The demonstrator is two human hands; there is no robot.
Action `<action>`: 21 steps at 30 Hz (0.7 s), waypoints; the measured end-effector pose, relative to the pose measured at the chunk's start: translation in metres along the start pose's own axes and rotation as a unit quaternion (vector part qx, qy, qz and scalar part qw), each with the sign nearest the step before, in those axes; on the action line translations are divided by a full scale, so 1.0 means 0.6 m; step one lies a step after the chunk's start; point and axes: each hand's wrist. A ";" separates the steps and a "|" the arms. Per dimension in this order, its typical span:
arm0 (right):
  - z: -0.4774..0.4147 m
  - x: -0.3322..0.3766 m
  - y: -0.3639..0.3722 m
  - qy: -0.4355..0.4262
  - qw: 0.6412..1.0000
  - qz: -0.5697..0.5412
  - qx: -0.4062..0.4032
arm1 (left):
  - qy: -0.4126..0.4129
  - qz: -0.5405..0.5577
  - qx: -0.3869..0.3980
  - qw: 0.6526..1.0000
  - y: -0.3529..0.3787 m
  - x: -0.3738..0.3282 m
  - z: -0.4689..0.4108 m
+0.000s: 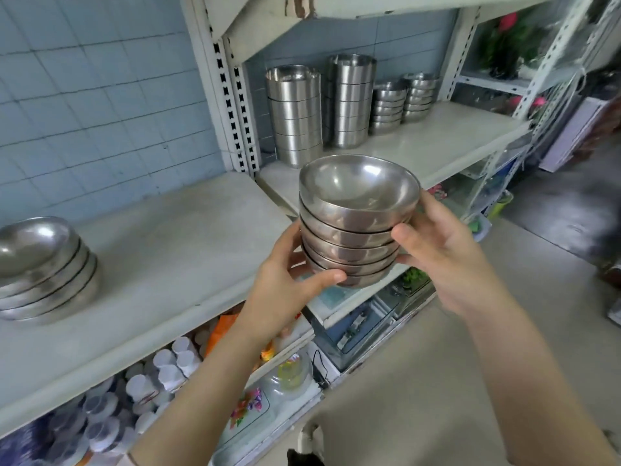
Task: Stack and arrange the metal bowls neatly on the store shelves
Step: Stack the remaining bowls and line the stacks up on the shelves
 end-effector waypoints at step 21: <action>-0.331 -0.180 -0.367 0.018 0.994 0.074 -0.072 | 0.002 0.048 0.090 0.995 0.253 0.146 -0.498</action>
Point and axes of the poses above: each hand's wrist, its own z-axis away from the middle knuckle, its own y-axis out of the palm, x = y × z, and after that the axes turned 14 degrees about z, right-handed
